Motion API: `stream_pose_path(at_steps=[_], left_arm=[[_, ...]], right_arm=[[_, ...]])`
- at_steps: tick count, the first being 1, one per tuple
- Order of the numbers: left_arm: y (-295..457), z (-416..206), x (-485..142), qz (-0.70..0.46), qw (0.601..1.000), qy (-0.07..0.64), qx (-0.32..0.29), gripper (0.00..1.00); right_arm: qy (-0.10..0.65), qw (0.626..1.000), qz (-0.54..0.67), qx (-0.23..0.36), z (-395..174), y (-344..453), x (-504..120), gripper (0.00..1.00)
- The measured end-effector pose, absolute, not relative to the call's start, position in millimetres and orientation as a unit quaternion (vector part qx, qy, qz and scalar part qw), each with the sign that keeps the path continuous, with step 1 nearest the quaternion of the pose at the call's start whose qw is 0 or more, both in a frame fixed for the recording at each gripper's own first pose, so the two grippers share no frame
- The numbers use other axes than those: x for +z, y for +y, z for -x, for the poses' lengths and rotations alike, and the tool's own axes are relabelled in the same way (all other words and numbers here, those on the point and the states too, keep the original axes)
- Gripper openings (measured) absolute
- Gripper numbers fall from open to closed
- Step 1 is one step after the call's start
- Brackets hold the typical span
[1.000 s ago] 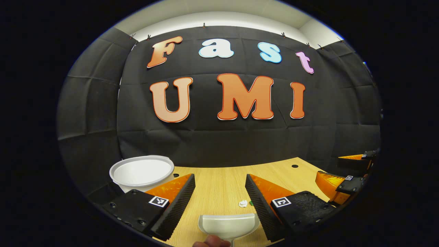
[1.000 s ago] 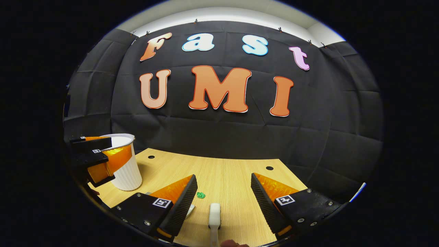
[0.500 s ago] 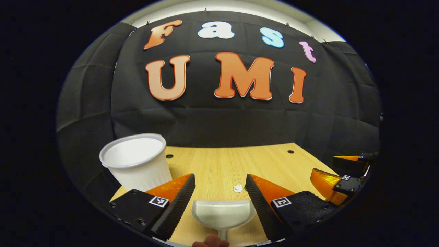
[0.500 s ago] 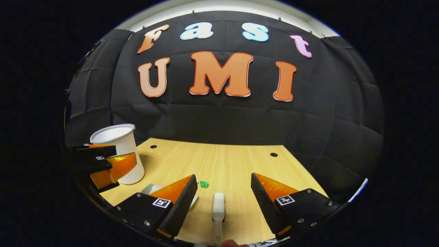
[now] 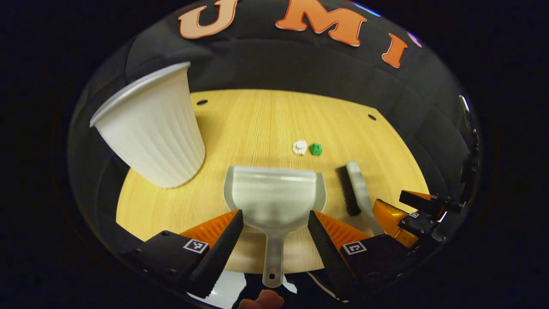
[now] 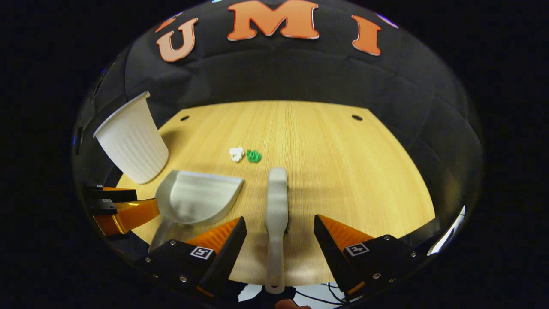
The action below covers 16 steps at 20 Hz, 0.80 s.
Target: Pick up the small broom and dustpan from the desktop, sweep the trash into the dustpan with the broom, and then empty the trash into the garbage bin.
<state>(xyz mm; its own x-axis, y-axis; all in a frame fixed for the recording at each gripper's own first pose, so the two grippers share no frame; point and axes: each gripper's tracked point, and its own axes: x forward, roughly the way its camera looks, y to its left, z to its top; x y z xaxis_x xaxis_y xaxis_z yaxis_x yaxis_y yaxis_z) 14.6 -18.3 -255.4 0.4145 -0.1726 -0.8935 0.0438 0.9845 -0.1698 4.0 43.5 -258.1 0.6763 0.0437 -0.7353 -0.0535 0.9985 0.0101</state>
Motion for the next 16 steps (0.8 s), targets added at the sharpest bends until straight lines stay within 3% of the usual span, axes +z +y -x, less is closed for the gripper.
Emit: stream_pose_path(at_steps=[8, 10, 13, 16], left_arm=[[-24.7, 2.6, -270.0, 0.031, 0.739, 0.662, -0.123, 0.98], [-26.3, 9.0, -274.7, 0.032, 0.716, 0.686, -0.126, 0.98], [-27.8, 7.8, -286.5, 0.039, 0.697, 0.705, -0.127, 0.95], [-31.9, 6.7, -293.0, 0.022, 0.691, 0.708, -0.146, 0.87]], right_arm=[[0.480, 0.876, 0.039, 0.029, -5.5, 57.7, -308.5, 0.95], [0.461, 0.887, 0.005, 0.034, -19.4, 72.4, -305.5, 0.96], [0.483, 0.875, 0.043, -0.007, -19.1, 53.6, -319.3, 0.95], [0.501, 0.862, 0.076, -0.018, -18.0, 50.1, -323.2, 0.95]])
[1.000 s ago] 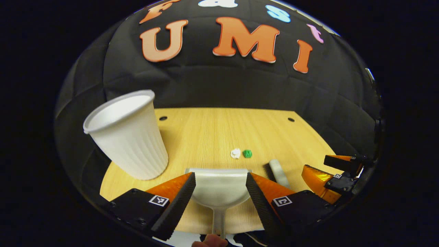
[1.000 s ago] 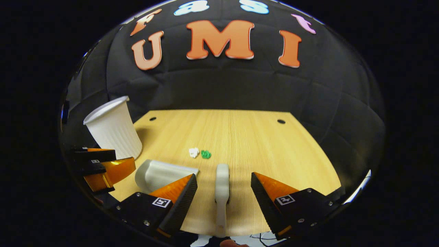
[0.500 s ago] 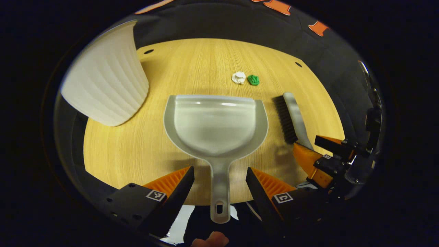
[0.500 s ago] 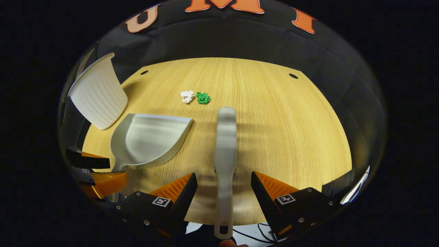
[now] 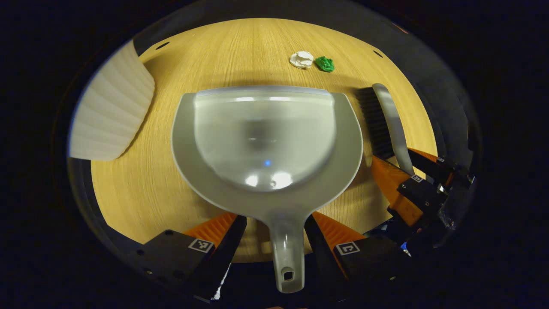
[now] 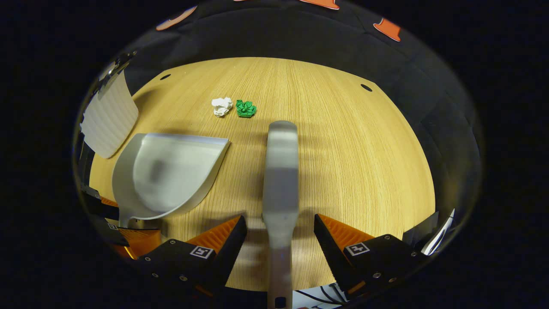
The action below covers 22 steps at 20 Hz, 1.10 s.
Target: Pick up the small broom and dustpan from the desktop, sweep the trash into the dustpan with the broom, and then empty the trash into the garbage bin.
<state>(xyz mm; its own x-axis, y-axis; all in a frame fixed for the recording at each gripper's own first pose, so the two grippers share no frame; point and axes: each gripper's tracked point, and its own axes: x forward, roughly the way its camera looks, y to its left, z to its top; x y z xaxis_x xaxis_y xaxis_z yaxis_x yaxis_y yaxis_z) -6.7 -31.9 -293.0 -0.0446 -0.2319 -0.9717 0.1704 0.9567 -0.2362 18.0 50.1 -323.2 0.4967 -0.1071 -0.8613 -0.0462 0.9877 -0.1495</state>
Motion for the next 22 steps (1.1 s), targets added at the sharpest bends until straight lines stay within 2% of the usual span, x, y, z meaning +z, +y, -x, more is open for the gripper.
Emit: stream_pose_path(at_steps=[1, 3, 4, 5, 6, 8, 11, 12, 14, 16, 17, 18, 19, 22], left_arm=[[-34.1, 7.0, -293.8, 0.020, 0.686, 0.712, -0.147, 0.86], [-40.2, 6.1, -294.8, 0.032, 0.678, 0.720, -0.142, 0.70], [-39.6, 4.4, -294.8, 0.036, 0.674, 0.727, -0.128, 0.56], [-38.9, 6.0, -293.7, 0.043, 0.670, 0.733, -0.111, 0.46], [-38.6, 8.2, -290.6, 0.049, 0.665, 0.738, -0.104, 0.39], [-40.0, 6.9, -292.4, 0.049, 0.660, 0.743, -0.097, 0.35], [-38.8, 6.9, -293.7, 0.047, 0.657, 0.747, -0.095, 0.33], [-39.0, 6.1, -293.3, 0.047, 0.656, 0.747, -0.095, 0.31], [-39.8, 3.7, -291.5, 0.043, 0.658, 0.745, -0.098, 0.30], [-39.8, 1.4, -290.4, 0.038, 0.657, 0.745, -0.105, 0.29], [-39.8, 1.0, -289.8, 0.035, 0.656, 0.746, -0.112, 0.29], [-40.2, 0.5, -289.4, 0.030, 0.655, 0.746, -0.119, 0.29], [-40.4, 2.1, -288.8, 0.024, 0.654, 0.745, -0.127, 0.28], [-36.4, 4.2, -281.8, 0.002, 0.651, 0.744, -0.149, 0.28]], right_arm=[[0.505, 0.859, 0.084, -0.015, -18.6, 49.8, -323.4, 0.95], [0.510, 0.856, 0.088, 0.007, -27.2, 55.0, -326.7, 0.87], [0.520, 0.850, 0.083, 0.023, -32.6, 60.1, -331.5, 0.79], [0.521, 0.849, 0.086, 0.027, -40.4, 58.7, -334.0, 0.75], [0.525, 0.846, 0.091, 0.031, -44.8, 55.0, -330.5, 0.64], [0.543, 0.834, 0.084, 0.046, -48.1, 55.1, -329.1, 0.45], [0.555, 0.826, 0.077, 0.057, -60.2, 48.9, -325.2, 0.39], [0.558, 0.825, 0.067, 0.065, -64.6, 50.1, -323.2, 0.45], [0.555, 0.826, 0.063, 0.078, -78.8, 45.6, -317.8, 0.26], [0.546, 0.829, 0.080, 0.091, -99.0, 39.0, -312.9, 0.43], [0.543, 0.830, 0.084, 0.096, -109.4, 37.4, -310.3, 0.33], [0.542, 0.830, 0.088, 0.103, -119.2, 36.4, -307.3, 0.43], [0.538, 0.831, 0.092, 0.106, -130.4, 34.9, -304.4, 0.33], [0.528, 0.830, 0.117, 0.133, -162.5, 38.4, -296.1, 0.33]])
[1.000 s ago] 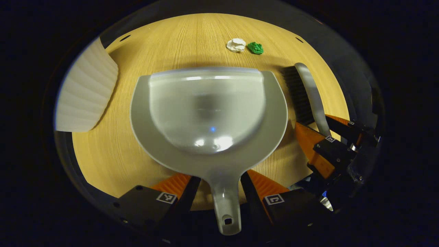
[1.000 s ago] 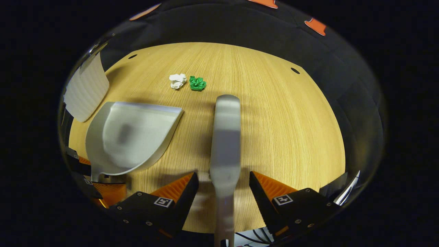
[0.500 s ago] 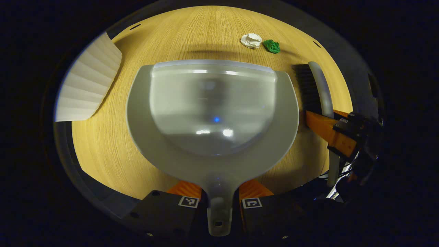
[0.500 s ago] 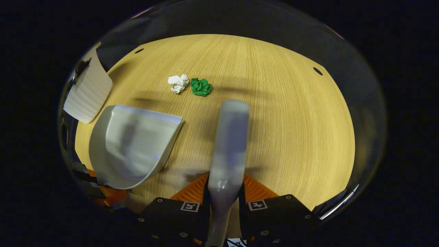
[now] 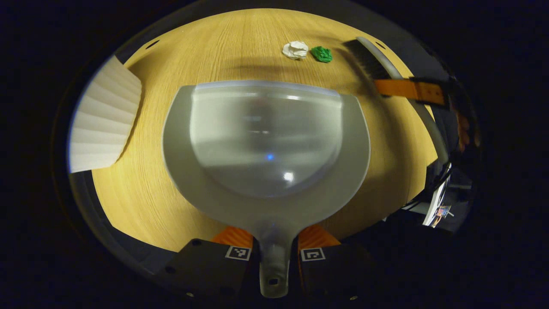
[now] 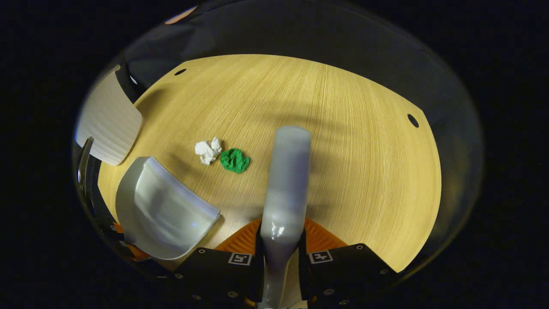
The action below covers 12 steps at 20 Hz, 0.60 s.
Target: Pick up the small broom and dustpan from the desktop, sweep the trash into the dustpan with the broom, and then empty the trash into the garbage bin.
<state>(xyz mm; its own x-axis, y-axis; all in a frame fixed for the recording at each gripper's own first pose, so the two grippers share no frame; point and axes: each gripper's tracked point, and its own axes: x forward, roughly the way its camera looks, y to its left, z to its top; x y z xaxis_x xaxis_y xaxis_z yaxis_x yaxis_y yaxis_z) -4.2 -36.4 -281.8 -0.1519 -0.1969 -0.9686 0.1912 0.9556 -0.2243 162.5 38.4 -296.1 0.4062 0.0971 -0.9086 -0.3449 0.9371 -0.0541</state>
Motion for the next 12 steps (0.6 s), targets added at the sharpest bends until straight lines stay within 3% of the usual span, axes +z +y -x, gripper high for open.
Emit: stream_pose_path(at_steps=[7, 12], left_arm=[[-25.7, -8.1, -275.8, -0.013, 0.646, 0.744, -0.170, 0.28], [-25.4, -10.2, -279.0, -0.011, 0.643, 0.746, -0.171, 0.28]], right_arm=[[0.511, 0.791, 0.218, 0.256, -225.8, 69.2, -285.1, 0.33], [0.514, 0.740, 0.239, 0.360, -206.3, 101.9, -297.6, 0.33]])
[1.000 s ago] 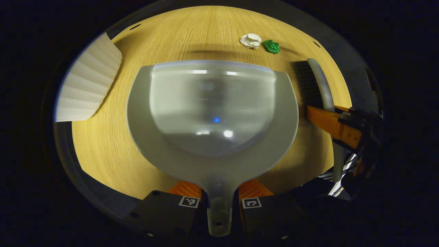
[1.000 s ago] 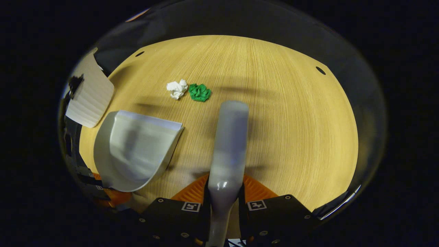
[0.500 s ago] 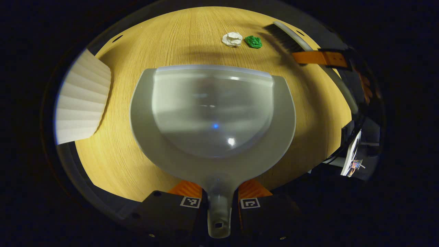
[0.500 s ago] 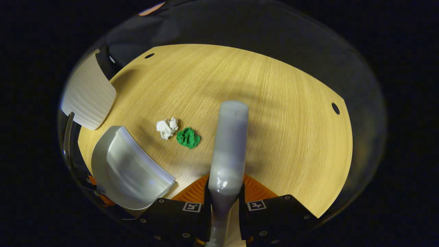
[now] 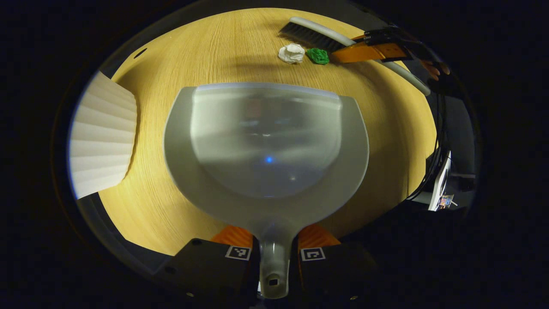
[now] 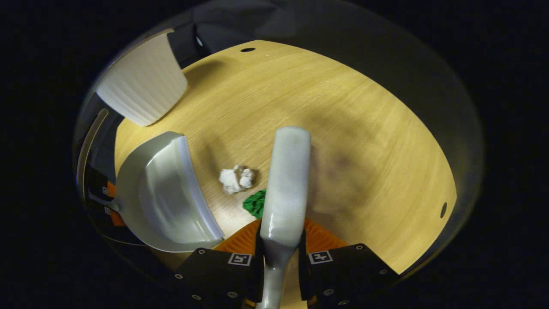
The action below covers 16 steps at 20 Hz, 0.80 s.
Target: Pick up the small broom and dustpan from the desktop, sweep the trash into the dustpan with the broom, and then empty the trash into the garbage bin.
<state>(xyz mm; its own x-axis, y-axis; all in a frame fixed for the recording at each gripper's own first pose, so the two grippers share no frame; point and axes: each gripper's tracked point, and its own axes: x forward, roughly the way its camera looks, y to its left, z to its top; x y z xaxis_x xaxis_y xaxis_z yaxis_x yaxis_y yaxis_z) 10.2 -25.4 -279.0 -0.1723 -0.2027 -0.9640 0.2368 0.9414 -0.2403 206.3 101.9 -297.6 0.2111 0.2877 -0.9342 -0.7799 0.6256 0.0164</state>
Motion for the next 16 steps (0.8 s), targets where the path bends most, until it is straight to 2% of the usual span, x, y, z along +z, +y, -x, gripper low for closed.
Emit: stream_pose_path(at_steps=[7, 13, 16], left_arm=[[-25.7, -13.0, -280.9, -0.009, 0.645, 0.745, -0.168, 0.28], [-26.7, -6.5, -282.3, 0.013, 0.655, 0.740, -0.154, 0.28], [-29.1, -3.2, -282.5, 0.020, 0.660, 0.736, -0.151, 0.28]], right_arm=[[0.523, 0.669, 0.240, 0.471, -148.5, 136.5, -284.1, 0.33], [0.557, 0.620, 0.187, 0.519, -93.9, 152.3, -274.3, 0.33], [0.569, 0.612, 0.169, 0.523, -75.6, 152.1, -267.2, 0.34]])
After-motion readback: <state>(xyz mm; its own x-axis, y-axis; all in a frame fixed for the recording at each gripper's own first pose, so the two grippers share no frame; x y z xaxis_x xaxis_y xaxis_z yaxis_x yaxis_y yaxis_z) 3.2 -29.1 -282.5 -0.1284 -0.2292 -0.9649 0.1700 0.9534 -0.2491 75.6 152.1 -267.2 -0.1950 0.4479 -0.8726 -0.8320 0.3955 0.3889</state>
